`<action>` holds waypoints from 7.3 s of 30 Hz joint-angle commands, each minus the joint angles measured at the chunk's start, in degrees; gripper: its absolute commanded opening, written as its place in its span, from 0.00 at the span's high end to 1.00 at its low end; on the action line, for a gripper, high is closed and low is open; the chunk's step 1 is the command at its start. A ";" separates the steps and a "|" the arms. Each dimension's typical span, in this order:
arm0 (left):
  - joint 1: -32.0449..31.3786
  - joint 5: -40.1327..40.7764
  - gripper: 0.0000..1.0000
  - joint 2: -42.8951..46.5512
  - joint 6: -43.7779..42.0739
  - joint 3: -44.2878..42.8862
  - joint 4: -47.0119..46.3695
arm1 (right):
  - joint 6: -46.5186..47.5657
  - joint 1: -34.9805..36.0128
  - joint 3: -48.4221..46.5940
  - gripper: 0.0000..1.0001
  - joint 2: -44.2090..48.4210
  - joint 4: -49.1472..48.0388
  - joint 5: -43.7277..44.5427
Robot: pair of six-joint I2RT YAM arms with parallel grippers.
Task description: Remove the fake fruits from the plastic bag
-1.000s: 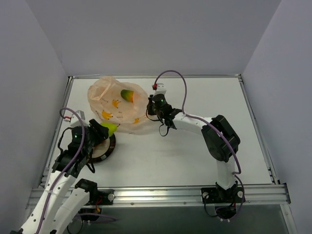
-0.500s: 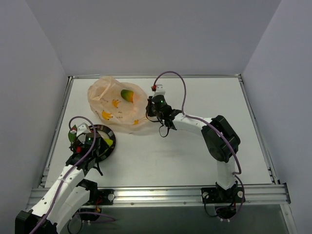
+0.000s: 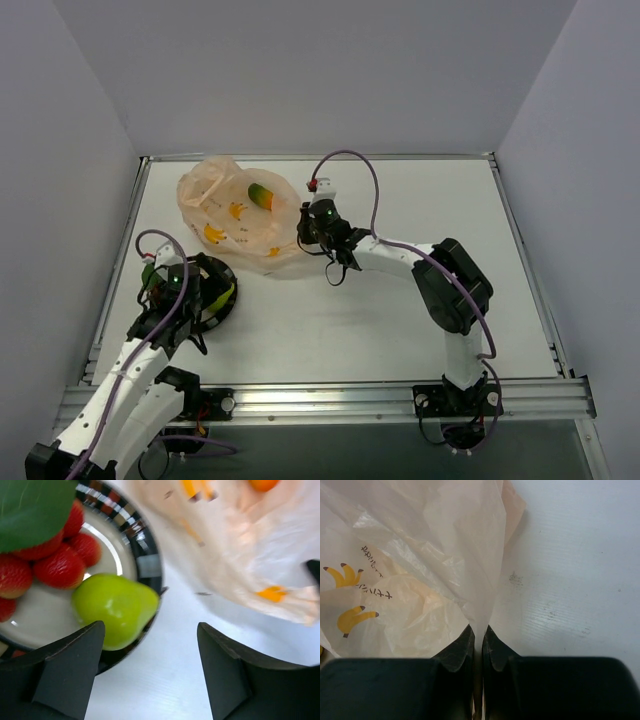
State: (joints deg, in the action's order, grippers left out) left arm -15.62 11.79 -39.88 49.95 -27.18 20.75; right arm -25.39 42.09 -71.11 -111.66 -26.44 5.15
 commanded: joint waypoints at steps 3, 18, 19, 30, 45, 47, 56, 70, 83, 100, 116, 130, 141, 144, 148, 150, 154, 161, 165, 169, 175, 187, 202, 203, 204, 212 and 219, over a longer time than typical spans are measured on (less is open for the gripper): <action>-0.03 -3.18 0.32 2.88 -0.47 -10.42 2.54 | 0.78 0.19 0.80 0.96 4.25 -0.72 0.65; -3.28 -5.82 0.49 -37.00 5.15 -27.03 -25.32 | -0.80 0.45 3.43 0.96 5.92 -3.01 -1.10; -3.28 -5.29 0.49 -42.25 5.15 -28.96 -25.06 | -0.80 0.45 3.35 0.96 5.92 -3.09 -1.28; -0.56 -2.92 0.41 -67.51 10.16 -48.21 -30.51 | 0.16 0.19 1.59 0.96 6.28 -2.22 -2.33; 0.85 -3.00 0.14 -83.77 13.68 -58.16 -38.67 | 0.43 0.28 0.27 0.96 3.11 -2.31 -4.53; 0.94 -3.61 0.14 -85.36 14.20 -59.56 -40.08 | 0.43 0.37 -0.08 0.96 2.15 -2.22 -4.53; 2.34 -4.23 0.08 -91.78 15.96 -61.68 -49.83 | 0.95 -0.42 0.10 0.97 1.26 -1.69 -5.85; 2.70 -8.10 0.75 -85.29 14.21 -54.22 -52.92 | 0.69 -2.45 -1.48 0.97 0.74 -1.78 -3.05; 2.70 -15.04 0.76 -60.00 6.83 -37.69 -40.99 | -3.35 -3.41 -6.67 1.00 -4.89 -5.47 3.20; 3.31 -25.93 0.77 -56.08 6.56 -41.71 -46.68 | -2.65 -3.41 0.36 1.00 -1.81 -8.63 2.84; 3.40 -46.05 0.93 -69.37 22.44 -67.24 -45.61 | 4.64 -1.66 -8.69 1.00 -0.66 -5.47 15.07; 5.51 -53.52 0.98 -53.47 17.20 -45.59 -42.47 | 1.04 -4.11 -5.28 0.98 -3.22 -8.18 8.66; 5.60 -48.18 0.98 -57.76 31.95 -53.42 -64.75 | 3.59 -5.35 7.82 0.21 8.11 -16.36 -7.52; 4.72 -47.39 0.98 -59.35 31.09 -55.52 -63.05 | 3.33 -5.35 10.11 0.07 12.86 -16.81 -11.12; 2.44 -50.19 0.98 -62.51 33.53 -60.79 -64.43 | 4.28 -5.78 9.85 0.00 14.98 -14.44 -11.31; 1.73 -51.95 0.98 -60.86 32.41 -64.13 -61.65 | 4.64 -6.49 7.15 0.00 13.93 -13.03 -11.47; 1.73 -50.57 0.98 -51.40 22.49 -62.40 -48.38 | 5.17 -8.33 -1.62 0.00 6.13 -7.43 -18.31; 3.31 -30.82 0.98 -23.52 -1.32 -45.17 -10.98 | 7.71 -6.23 -7.19 0.01 1.36 -8.64 -34.14; 3.75 -18.14 0.98 -8.25 -7.06 -38.93 6.73 | 9.22 -6.05 -9.83 0.01 -0.57 -8.37 -36.09; 3.66 -6.71 0.98 0.66 -6.89 -34.09 20.71 | 7.64 -5.79 -15.36 0.22 -6.71 -5.82 -31.19; 3.58 -0.81 0.98 8.50 3.29 -20.39 26.71 | 2.01 -5.79 -18.88 1.00 -10.07 -8.46 -21.77; 3.49 9.74 0.98 10.27 10.95 -1.04 16.70 | 7.01 -5.79 -16.16 1.00 -2.25 -8.20 -12.35; 3.58 15.62 0.61 3.23 8.49 7.75 -2.72 | 7.90 -5.79 -16.60 1.00 -1.90 -6.70 -14.29; 3.58 15.63 0.58 3.05 8.32 8.02 -3.43 | 7.81 -5.70 -16.78 1.00 -2.07 -6.70 -14.29; 3.58 15.80 0.55 2.70 8.14 8.37 -3.96 | 7.90 -5.61 -16.87 1.00 -2.60 -6.70 -14.20; 3.58 14.32 0.23 6.12 7.61 7.05 -1.51 | 7.72 -5.61 -17.92 1.00 -4.10 -6.35 -14.38; 3.49 8.34 0.04 13.59 10.16 2.84 5.08 | 7.81 -5.61 -19.50 1.00 -5.23 -5.21 -14.55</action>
State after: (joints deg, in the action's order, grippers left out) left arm -12.21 22.44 -29.17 59.05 -18.24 22.28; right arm -18.04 36.42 -87.64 -116.14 -30.94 -8.86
